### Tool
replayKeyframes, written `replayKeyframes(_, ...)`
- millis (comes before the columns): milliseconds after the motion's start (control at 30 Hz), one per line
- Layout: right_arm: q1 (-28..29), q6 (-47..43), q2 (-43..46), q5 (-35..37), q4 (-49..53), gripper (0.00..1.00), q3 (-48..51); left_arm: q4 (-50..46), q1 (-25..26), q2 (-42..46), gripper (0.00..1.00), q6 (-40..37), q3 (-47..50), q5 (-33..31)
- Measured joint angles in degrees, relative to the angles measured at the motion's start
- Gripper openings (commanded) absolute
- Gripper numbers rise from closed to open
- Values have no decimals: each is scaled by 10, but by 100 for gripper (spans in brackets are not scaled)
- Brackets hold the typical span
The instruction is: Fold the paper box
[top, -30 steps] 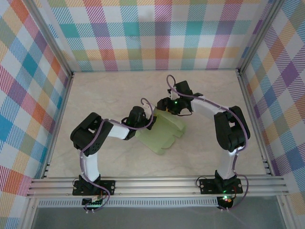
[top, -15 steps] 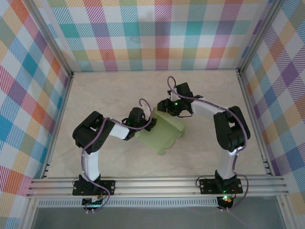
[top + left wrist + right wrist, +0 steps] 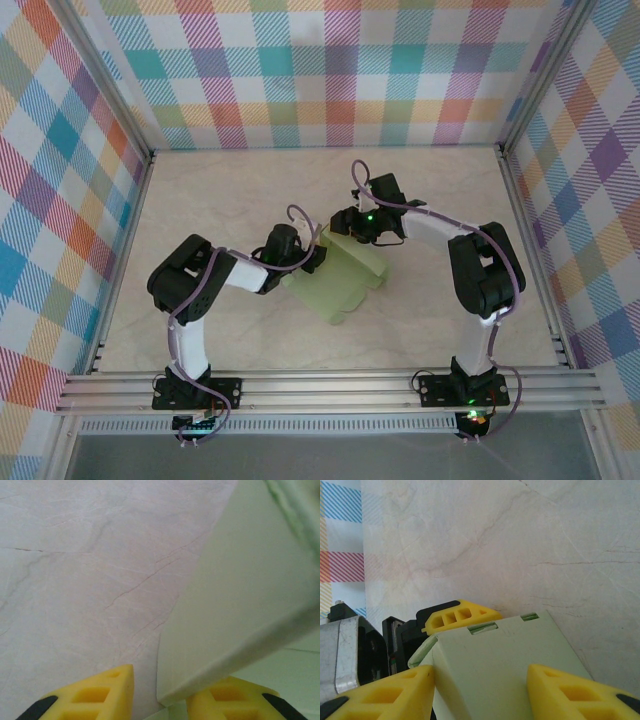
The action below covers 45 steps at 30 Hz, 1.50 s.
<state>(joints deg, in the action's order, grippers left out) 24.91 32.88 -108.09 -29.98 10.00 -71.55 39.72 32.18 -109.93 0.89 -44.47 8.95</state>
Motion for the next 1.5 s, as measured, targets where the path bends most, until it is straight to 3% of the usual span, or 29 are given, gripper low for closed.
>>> replayKeyframes(500,-6,41,-2,-18,-72,50,28,-22,-1,-12,0,44,-43,36)
replayKeyframes(700,-9,53,-2,-22,-85,51,33,-22,-1,-15,0,52,-47,37)
replayKeyframes(1000,-13,43,19,-2,-67,72,45,-44,-4,-8,0,24,-51,41)
replayKeyframes(1233,-52,31,94,17,-41,80,75,-194,-21,29,0,-32,-110,40)
replayKeyframes(1500,-100,3,192,58,-19,81,120,-446,-23,67,0,-104,-245,-43)
